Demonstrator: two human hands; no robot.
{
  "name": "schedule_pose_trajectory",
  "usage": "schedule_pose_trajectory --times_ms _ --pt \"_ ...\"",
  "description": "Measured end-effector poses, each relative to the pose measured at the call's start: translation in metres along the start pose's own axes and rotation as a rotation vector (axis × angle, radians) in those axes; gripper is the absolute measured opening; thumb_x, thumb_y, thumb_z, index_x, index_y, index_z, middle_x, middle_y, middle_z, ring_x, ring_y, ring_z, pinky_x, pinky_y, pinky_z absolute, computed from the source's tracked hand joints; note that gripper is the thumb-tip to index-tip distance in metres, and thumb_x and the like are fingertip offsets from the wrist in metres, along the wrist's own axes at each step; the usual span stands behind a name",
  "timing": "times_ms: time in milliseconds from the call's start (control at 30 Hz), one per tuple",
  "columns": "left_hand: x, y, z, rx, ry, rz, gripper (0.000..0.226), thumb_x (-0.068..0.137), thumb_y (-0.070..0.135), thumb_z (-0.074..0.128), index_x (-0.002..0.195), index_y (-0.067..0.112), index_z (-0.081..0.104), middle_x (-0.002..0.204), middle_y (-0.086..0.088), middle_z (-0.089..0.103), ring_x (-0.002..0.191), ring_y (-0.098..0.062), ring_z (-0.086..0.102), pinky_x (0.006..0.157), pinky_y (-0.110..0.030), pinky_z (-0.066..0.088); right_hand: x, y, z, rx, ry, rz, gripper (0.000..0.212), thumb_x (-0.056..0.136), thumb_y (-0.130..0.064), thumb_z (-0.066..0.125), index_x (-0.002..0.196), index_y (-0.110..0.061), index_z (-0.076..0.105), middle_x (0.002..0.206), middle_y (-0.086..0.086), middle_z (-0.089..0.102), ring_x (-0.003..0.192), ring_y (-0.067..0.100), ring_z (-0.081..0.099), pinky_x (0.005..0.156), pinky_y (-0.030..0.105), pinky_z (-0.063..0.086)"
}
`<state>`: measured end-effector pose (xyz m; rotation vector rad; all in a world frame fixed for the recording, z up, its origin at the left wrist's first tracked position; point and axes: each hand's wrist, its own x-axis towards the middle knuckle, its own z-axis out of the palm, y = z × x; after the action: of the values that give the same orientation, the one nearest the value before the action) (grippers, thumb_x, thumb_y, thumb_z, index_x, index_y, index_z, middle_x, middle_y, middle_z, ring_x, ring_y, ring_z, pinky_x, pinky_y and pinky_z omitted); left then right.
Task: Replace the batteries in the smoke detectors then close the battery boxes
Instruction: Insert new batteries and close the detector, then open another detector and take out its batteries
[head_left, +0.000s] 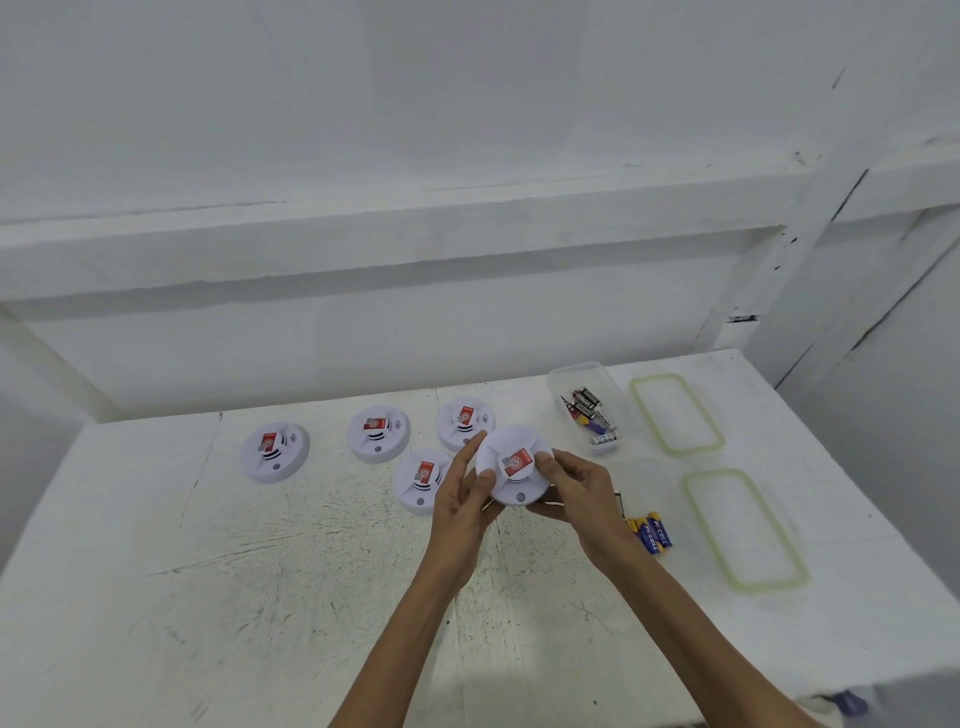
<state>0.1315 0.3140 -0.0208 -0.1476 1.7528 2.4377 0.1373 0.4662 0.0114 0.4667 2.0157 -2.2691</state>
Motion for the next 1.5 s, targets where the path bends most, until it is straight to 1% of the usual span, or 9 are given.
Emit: schedule_pose_trajectory --times_ms 100,367,567,700,867,967,1200,1400,1500 --pt "0.000 0.000 0.000 -0.007 0.001 -0.003 0.050 0.097 0.024 0.061 0.146 0.028 0.052 0.147 0.000 0.057 0.131 -0.025 0.059 0.099 -0.049 0.056 0.001 0.001 -0.001 0.002 -0.006 0.001 0.016 0.097 -0.027 0.061 0.107 -0.024 0.073 0.097 0.001 0.077 0.088 0.021 0.075 0.068 0.030 0.060" --pt "-0.001 0.001 0.002 -0.019 0.011 -0.001 0.043 0.101 0.018 0.058 0.141 0.034 0.055 0.142 0.005 0.061 0.127 -0.020 0.062 0.092 -0.039 0.059 0.003 0.004 -0.003 -0.008 -0.008 0.002 0.022 0.097 -0.027 0.061 0.112 -0.018 0.073 0.101 0.005 0.077 0.088 0.022 0.075 0.070 0.032 0.061" --pt "-0.001 0.001 0.000 -0.020 0.014 -0.001 0.043 0.102 0.016 0.057 0.143 0.030 0.054 0.141 0.005 0.062 0.127 -0.021 0.062 0.094 -0.042 0.058 0.004 0.006 -0.002 -0.015 -0.015 0.004 0.022 0.097 -0.028 0.061 0.112 -0.018 0.073 0.101 0.005 0.077 0.089 0.022 0.075 0.073 0.036 0.062" --pt "-0.002 0.001 -0.002 -0.009 0.027 0.002 0.044 0.102 0.017 0.057 0.143 0.030 0.054 0.142 0.003 0.061 0.128 -0.022 0.061 0.093 -0.041 0.059 0.003 0.005 0.001 -0.023 -0.007 0.004 0.018 0.096 -0.028 0.062 0.109 -0.022 0.073 0.100 0.001 0.077 0.088 0.019 0.075 0.071 0.033 0.061" --pt "-0.004 0.003 -0.008 -0.005 0.009 0.006 0.044 0.102 0.018 0.057 0.144 0.031 0.054 0.143 0.000 0.060 0.129 -0.024 0.060 0.098 -0.047 0.056 0.000 0.004 0.006 -0.009 -0.022 0.006 0.016 0.097 -0.026 0.061 0.107 -0.022 0.073 0.097 0.001 0.078 0.087 0.020 0.075 0.069 0.031 0.061" --pt "-0.007 0.006 -0.015 0.000 0.021 0.017 0.044 0.103 0.016 0.056 0.145 0.029 0.053 0.141 0.002 0.062 0.128 -0.022 0.062 0.096 -0.044 0.057 0.001 0.005 0.014 -0.021 -0.029 0.003 0.017 0.097 -0.027 0.061 0.107 -0.022 0.073 0.097 0.002 0.077 0.087 0.021 0.075 0.069 0.032 0.061" --pt "-0.015 0.023 -0.066 0.031 0.162 0.052 0.043 0.104 0.016 0.054 0.145 0.029 0.052 0.137 0.005 0.065 0.123 -0.020 0.065 0.095 -0.043 0.058 0.008 0.013 0.074 -0.035 -0.134 0.025 0.022 0.096 -0.031 0.063 0.111 -0.018 0.074 0.097 0.002 0.077 0.087 0.021 0.075 0.072 0.034 0.062" --pt "-0.023 0.034 -0.130 0.067 0.283 0.022 0.046 0.103 0.008 0.053 0.146 0.024 0.051 0.139 -0.001 0.064 0.122 -0.023 0.066 0.095 -0.043 0.058 0.018 0.034 0.143 -0.073 -0.263 0.146 0.025 0.096 -0.031 0.063 0.110 -0.013 0.073 0.098 0.005 0.077 0.086 0.023 0.075 0.071 0.034 0.062" --pt "-0.032 0.036 -0.162 0.276 0.247 0.037 0.061 0.089 0.013 0.062 0.147 0.022 0.048 0.141 -0.001 0.061 0.126 -0.019 0.061 0.098 -0.038 0.056 0.022 0.047 0.174 -0.157 -0.312 0.217 0.024 0.098 -0.031 0.060 0.105 -0.011 0.071 0.101 0.007 0.075 0.089 0.022 0.073 0.069 0.032 0.062"
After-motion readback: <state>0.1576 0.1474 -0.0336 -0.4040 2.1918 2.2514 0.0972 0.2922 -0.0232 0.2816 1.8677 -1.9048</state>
